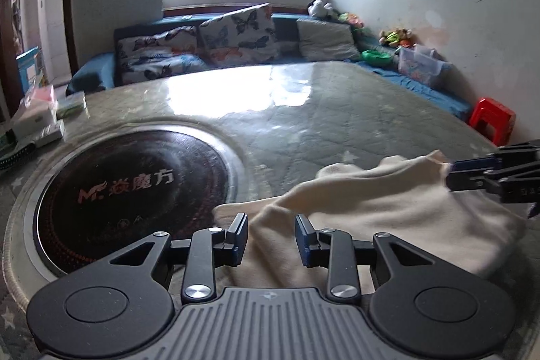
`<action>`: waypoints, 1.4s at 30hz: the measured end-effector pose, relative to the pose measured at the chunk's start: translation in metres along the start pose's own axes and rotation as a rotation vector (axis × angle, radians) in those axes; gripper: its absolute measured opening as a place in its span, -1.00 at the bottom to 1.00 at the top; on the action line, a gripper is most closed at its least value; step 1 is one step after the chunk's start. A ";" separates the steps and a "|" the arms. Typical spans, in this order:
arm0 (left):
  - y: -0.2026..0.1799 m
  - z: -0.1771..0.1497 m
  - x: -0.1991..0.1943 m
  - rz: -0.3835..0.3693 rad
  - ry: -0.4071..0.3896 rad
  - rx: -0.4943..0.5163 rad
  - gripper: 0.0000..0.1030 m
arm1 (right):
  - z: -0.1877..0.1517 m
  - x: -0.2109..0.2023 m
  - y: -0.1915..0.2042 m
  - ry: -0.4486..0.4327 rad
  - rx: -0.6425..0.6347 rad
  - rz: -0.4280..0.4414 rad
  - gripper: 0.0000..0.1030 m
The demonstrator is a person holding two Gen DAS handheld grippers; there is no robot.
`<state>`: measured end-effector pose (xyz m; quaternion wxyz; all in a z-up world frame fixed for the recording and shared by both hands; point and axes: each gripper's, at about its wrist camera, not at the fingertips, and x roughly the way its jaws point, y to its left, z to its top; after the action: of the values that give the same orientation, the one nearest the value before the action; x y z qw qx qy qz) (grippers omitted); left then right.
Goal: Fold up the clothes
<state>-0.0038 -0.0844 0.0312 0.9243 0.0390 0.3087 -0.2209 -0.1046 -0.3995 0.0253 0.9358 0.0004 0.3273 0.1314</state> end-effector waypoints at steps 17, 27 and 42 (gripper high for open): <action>-0.001 -0.021 -0.022 0.036 -0.012 0.000 -0.22 | -0.014 -0.015 0.095 0.007 -0.282 0.141 -0.38; 0.046 -0.025 -0.046 0.086 0.007 -0.208 0.10 | -0.010 -0.009 0.161 0.001 -0.489 0.275 -0.12; 0.058 -0.028 -0.039 -0.079 0.080 -0.537 0.30 | -0.018 0.009 0.187 0.028 -0.532 0.233 -0.66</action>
<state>-0.0221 -0.0117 0.0282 0.8793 -0.2107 0.3939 -0.1654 -0.1550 -0.2181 0.0219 0.8770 -0.2091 0.2918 0.3193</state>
